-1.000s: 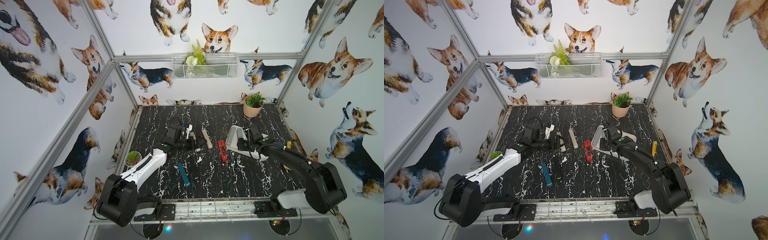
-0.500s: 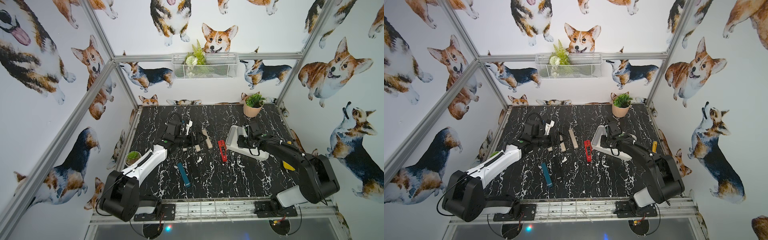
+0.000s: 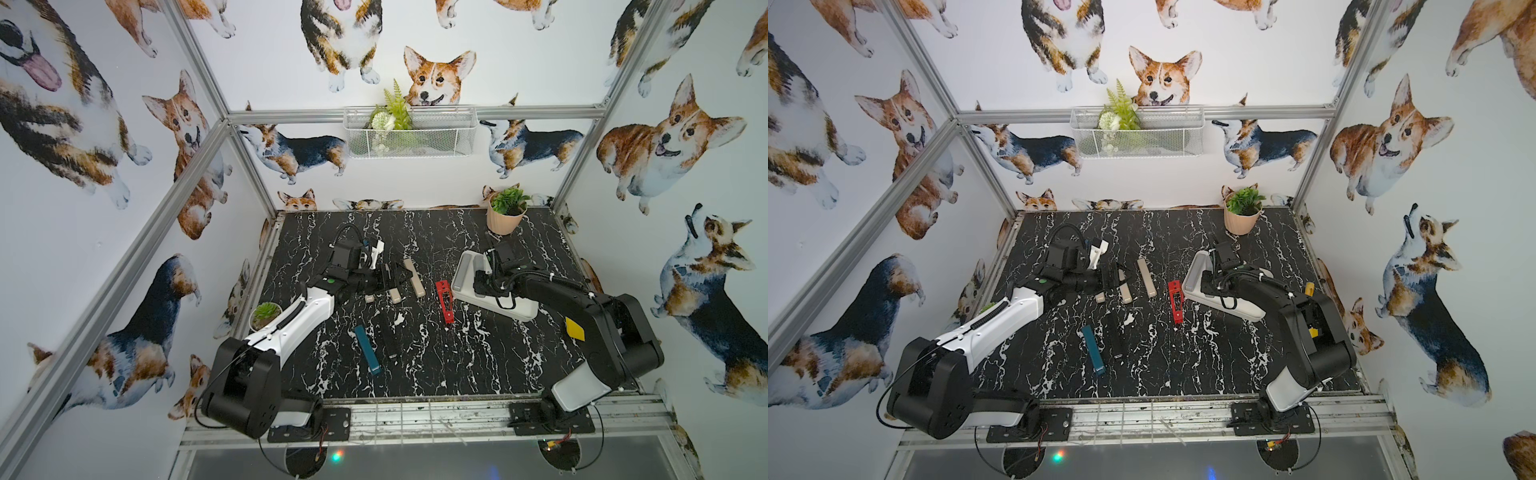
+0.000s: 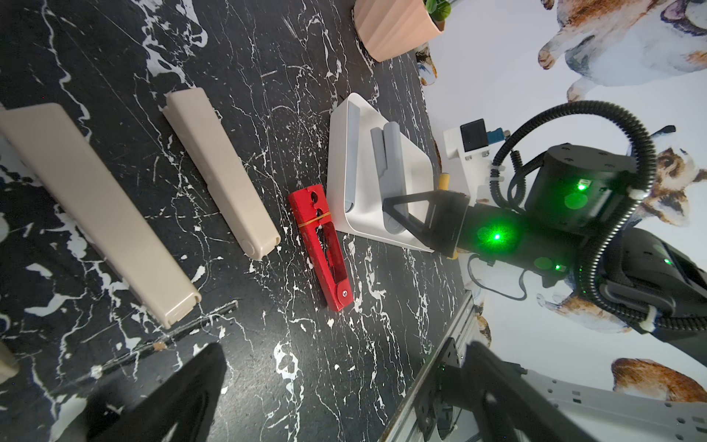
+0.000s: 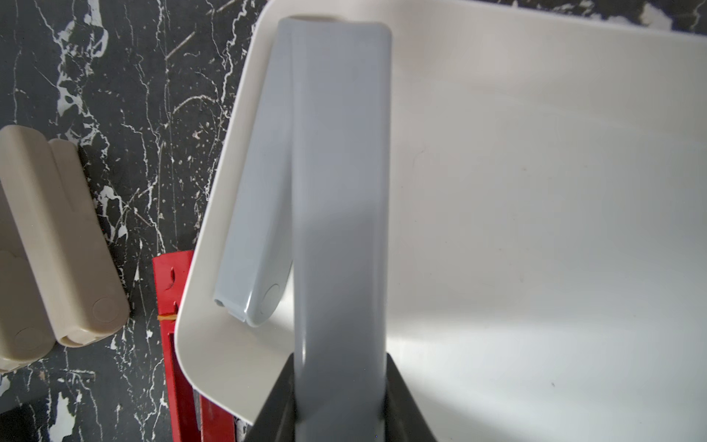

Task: Put the pruning pliers into the storage box
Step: Place the pruning pliers in the storage box.

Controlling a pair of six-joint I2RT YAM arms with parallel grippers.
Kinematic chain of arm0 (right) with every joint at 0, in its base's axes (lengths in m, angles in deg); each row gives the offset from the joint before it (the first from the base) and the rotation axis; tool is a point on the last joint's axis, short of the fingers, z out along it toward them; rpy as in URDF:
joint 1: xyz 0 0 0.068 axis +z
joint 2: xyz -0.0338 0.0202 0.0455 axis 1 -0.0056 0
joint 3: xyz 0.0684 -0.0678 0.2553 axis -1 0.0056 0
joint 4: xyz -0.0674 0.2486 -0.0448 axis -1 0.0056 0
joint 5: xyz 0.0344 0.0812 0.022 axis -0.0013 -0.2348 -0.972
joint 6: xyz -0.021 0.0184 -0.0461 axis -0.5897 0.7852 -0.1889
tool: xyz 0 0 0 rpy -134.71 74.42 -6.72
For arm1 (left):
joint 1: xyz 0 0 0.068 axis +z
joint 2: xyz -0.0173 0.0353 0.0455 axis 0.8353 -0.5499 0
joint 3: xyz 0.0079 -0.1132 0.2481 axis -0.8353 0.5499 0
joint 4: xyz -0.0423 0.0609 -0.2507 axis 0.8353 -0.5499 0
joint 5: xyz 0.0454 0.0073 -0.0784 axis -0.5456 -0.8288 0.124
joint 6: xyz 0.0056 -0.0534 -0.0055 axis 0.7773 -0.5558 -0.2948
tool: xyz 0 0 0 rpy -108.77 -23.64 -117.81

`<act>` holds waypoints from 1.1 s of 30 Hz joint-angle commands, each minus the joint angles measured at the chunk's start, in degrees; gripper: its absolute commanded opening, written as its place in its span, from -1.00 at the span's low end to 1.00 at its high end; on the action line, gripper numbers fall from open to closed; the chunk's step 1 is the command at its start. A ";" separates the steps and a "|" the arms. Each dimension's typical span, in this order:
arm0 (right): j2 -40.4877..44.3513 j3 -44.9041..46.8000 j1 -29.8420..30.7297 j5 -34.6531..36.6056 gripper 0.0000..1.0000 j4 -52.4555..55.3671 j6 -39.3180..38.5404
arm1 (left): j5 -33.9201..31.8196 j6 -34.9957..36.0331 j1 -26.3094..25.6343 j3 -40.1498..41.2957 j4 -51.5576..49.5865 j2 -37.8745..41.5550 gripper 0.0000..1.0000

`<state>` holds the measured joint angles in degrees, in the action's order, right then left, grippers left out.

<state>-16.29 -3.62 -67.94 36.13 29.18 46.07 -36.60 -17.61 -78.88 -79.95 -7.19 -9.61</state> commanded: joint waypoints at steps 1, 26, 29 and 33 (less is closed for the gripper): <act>-1.11 -0.86 -0.32 0.03 -1.00 -2.28 -1.11 | 0.88 0.77 0.20 -0.16 0.33 -0.07 1.00; -9.37 -4.86 -0.40 -1.09 -1.00 -2.77 -0.77 | 1.06 1.47 1.26 1.30 -0.20 1.21 1.00; -9.52 -5.15 -0.41 -1.26 -1.00 -2.68 -0.71 | 0.97 1.47 1.35 1.62 -0.20 1.79 1.00; -9.92 -5.53 -0.45 -1.41 -0.87 -2.51 -0.86 | 0.97 1.39 1.62 1.86 -0.13 2.03 1.00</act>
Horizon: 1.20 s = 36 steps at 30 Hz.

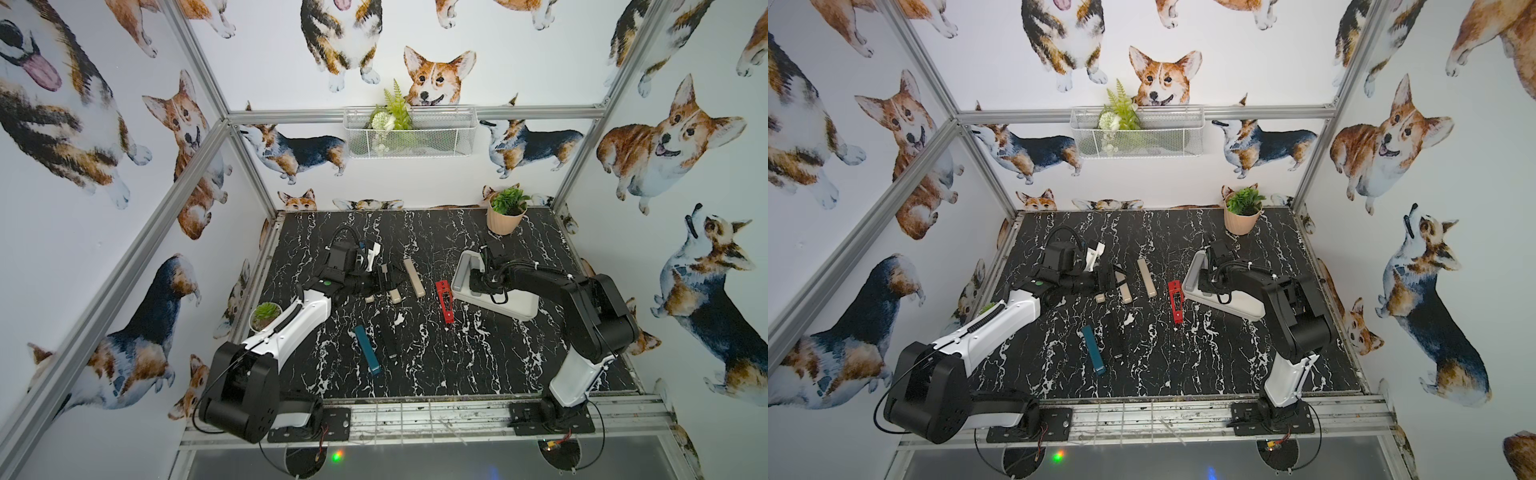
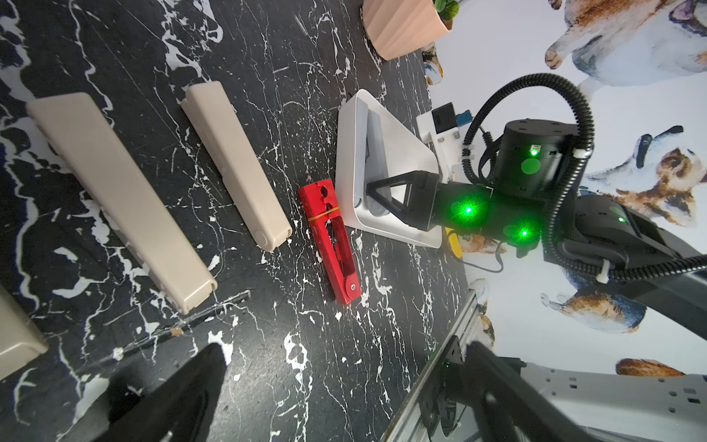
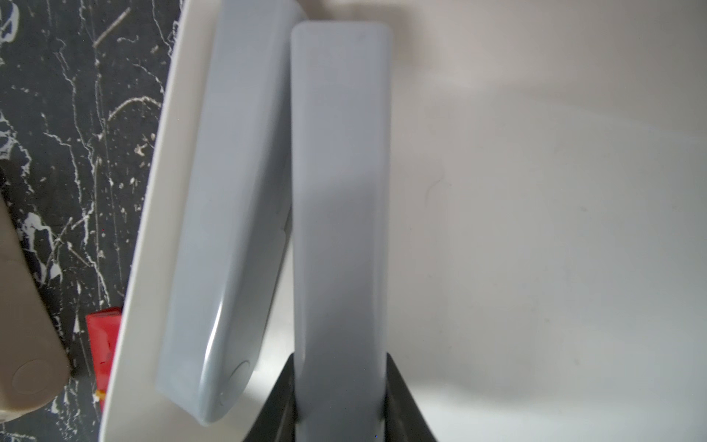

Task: Put the pruning pliers into the storage box
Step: Place the pruning pliers in the storage box.

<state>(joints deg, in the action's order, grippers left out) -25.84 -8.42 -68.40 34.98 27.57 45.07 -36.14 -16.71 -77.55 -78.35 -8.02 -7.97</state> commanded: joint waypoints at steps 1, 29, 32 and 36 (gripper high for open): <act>-0.46 -0.77 0.00 -0.28 -0.83 -0.80 0.07 | 0.50 0.49 0.25 0.27 0.72 0.43 1.00; 6.26 1.15 0.01 1.39 -0.01 -0.84 -0.62 | 0.85 -0.21 0.52 1.32 1.41 1.62 1.00; 7.70 1.81 -0.09 3.64 -0.03 -0.40 -1.58 | 0.86 -0.28 0.52 1.50 1.49 1.84 1.00; 7.38 2.00 -0.91 5.32 -0.60 0.63 -2.11 | 0.85 -0.40 0.52 1.50 1.68 2.14 1.00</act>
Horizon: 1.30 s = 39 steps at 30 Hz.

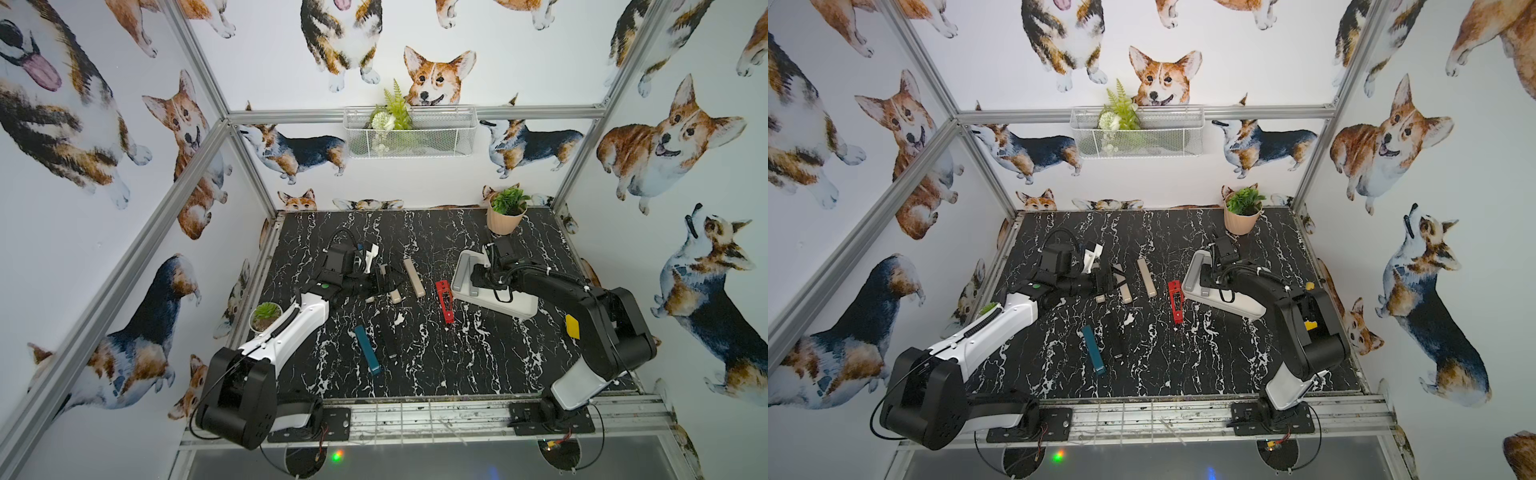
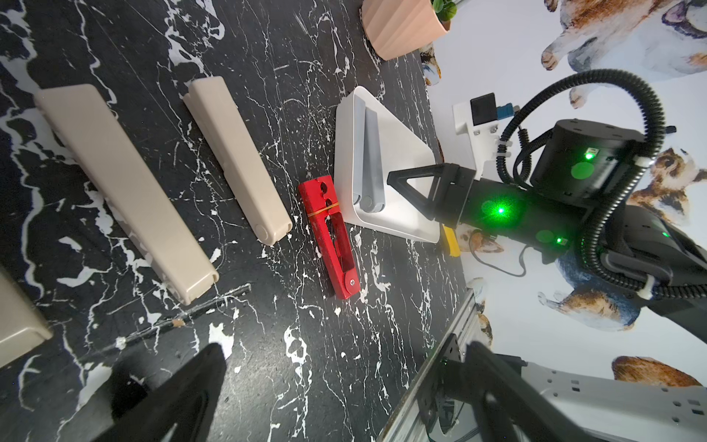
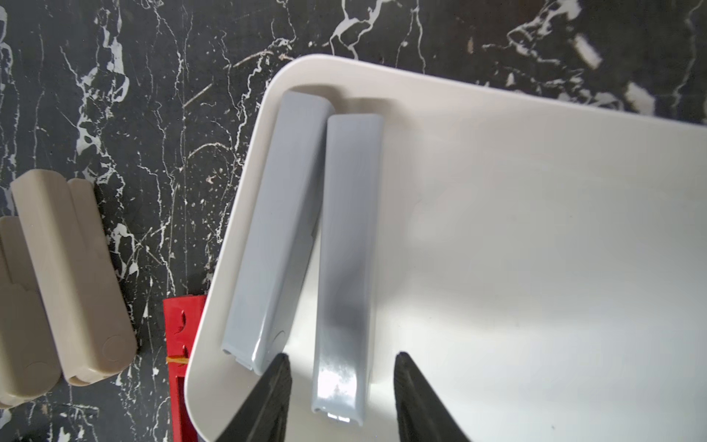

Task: Put the pruning pliers into the storage box
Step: Place the pruning pliers in the storage box.

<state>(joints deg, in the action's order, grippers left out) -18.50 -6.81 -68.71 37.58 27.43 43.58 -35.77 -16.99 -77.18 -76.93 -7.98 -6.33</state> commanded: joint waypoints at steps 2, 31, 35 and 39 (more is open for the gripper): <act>-0.45 0.73 -1.27 1.94 -0.73 0.34 -0.31 | 0.39 -0.11 0.14 2.18 1.59 0.68 1.00; -9.38 -1.49 -3.56 -6.33 -1.00 -6.22 0.11 | 0.12 0.25 0.25 2.20 1.64 -0.57 1.00; -9.56 -1.65 -3.56 -7.23 -1.00 -6.71 0.29 | 0.21 0.55 0.41 1.65 1.64 -1.33 1.00; -9.87 -1.79 -3.57 -8.31 -1.00 -7.09 0.87 | 0.32 0.86 0.55 1.22 1.64 -2.03 1.00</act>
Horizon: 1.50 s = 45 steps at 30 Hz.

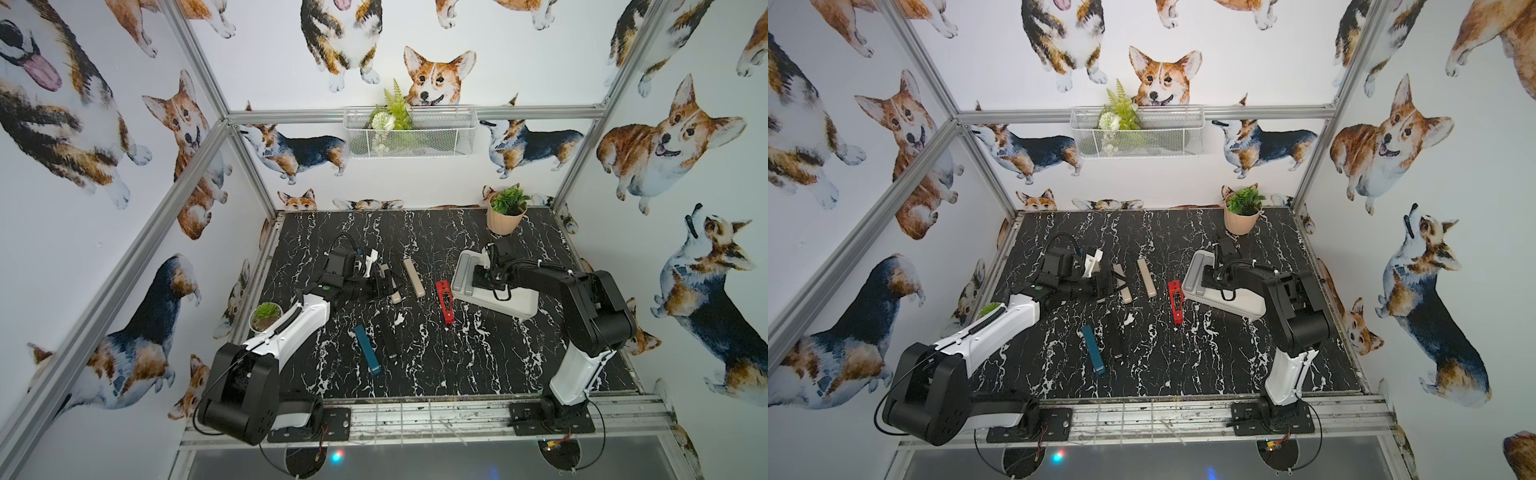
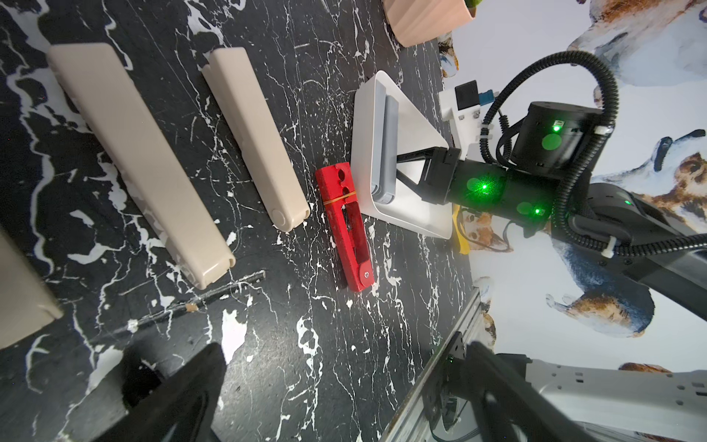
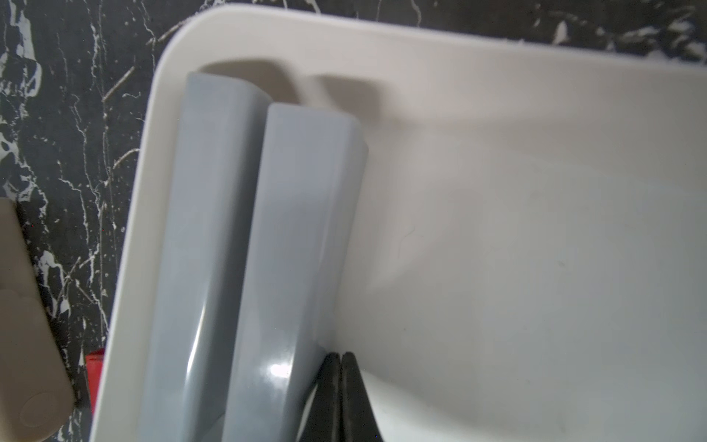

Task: Put the pruning pliers into the storage box
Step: Place the pruning pliers in the storage box, then pick up the pruning pliers from the center of the board.

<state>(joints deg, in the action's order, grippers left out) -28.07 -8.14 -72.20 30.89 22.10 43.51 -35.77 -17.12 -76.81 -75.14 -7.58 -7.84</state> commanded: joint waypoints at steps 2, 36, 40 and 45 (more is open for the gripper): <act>-0.38 -0.52 -0.07 -2.29 -1.00 -2.14 1.27 | 0.38 1.06 0.21 -0.57 1.25 -0.78 1.00; 17.11 4.30 2.69 2.30 0.09 5.58 -0.04 | 0.28 2.09 1.70 1.83 -2.15 5.71 1.00; 20.18 4.80 7.10 4.23 0.20 6.76 1.22 | 0.23 1.96 1.94 3.68 -3.51 8.26 1.00; 22.65 6.32 11.09 4.36 0.22 6.69 4.37 | -0.69 2.22 2.32 5.70 -6.94 12.40 1.00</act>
<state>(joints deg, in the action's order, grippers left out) -6.46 -2.48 -62.48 33.73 27.85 45.13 -35.81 -15.81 -74.66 -70.22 -12.22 2.91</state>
